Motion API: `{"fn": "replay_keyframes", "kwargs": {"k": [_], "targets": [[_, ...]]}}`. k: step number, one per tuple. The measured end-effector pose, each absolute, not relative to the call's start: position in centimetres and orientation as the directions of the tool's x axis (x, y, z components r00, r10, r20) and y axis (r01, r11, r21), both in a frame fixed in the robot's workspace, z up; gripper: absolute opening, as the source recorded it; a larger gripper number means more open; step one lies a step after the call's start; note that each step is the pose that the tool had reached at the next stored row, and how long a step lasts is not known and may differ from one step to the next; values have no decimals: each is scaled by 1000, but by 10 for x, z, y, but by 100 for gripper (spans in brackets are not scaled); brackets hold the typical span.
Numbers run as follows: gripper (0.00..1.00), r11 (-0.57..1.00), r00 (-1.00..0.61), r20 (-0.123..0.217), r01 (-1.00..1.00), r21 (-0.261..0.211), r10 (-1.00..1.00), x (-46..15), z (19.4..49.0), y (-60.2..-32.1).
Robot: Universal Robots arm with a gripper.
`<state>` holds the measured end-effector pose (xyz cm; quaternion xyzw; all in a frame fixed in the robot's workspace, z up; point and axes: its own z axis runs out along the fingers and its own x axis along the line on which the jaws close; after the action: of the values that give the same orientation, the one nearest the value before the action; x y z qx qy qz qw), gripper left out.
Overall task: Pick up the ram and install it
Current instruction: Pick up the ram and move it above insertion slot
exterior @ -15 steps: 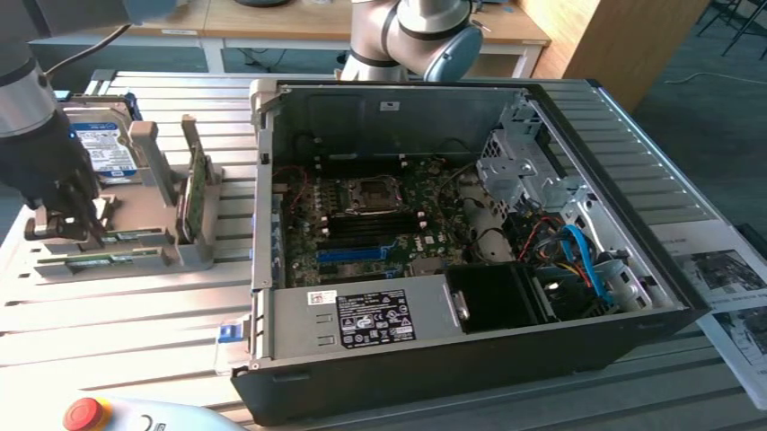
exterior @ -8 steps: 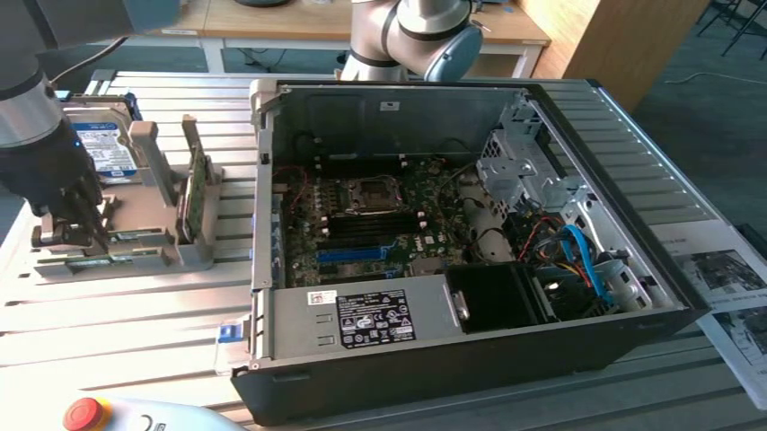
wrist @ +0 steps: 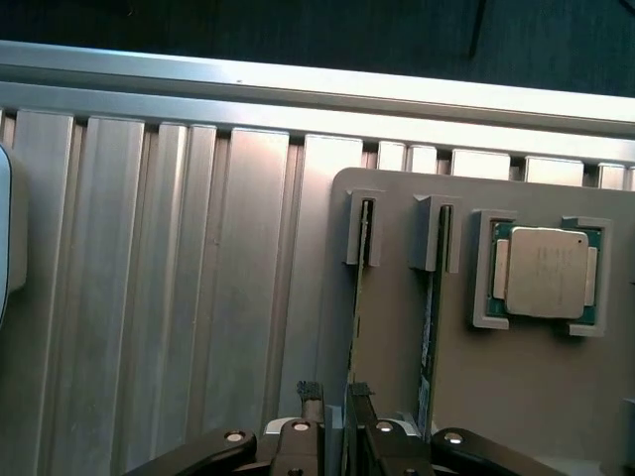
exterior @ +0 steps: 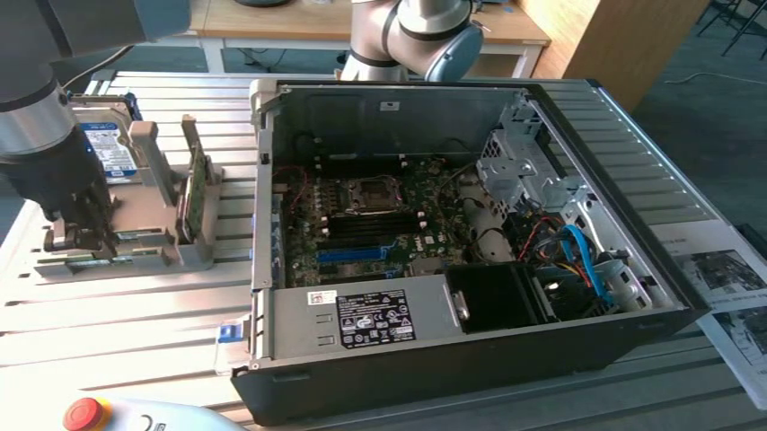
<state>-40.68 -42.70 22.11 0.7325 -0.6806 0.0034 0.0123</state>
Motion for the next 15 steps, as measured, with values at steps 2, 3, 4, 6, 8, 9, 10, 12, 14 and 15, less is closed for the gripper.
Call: {"fn": "replay_keyframes", "kwargs": {"k": [2, 3, 4, 6, 8, 9, 10, 12, 14, 15], "targets": [[24, -73, 74, 21, -997, 13, -997, -405, 220, -427], [24, -73, 73, 21, -997, 13, -997, -405, 220, -427], [24, -73, 73, 21, -997, 13, -997, -405, 221, -427], [24, -73, 73, 21, -997, 13, -997, -405, 220, -427], [24, -73, 73, 20, -997, 13, -997, -405, 219, -427], [24, -73, 74, 20, -997, 13, -997, -405, 218, -427], [24, -73, 74, 19, -997, 13, -997, -405, 217, -427], [24, -73, 74, 19, -997, 13, -997, -405, 216, -427], [24, -73, 74, 19, -997, 13, -997, -405, 216, -427], [24, -73, 73, 19, -997, 13, -997, -405, 216, -427]]}}
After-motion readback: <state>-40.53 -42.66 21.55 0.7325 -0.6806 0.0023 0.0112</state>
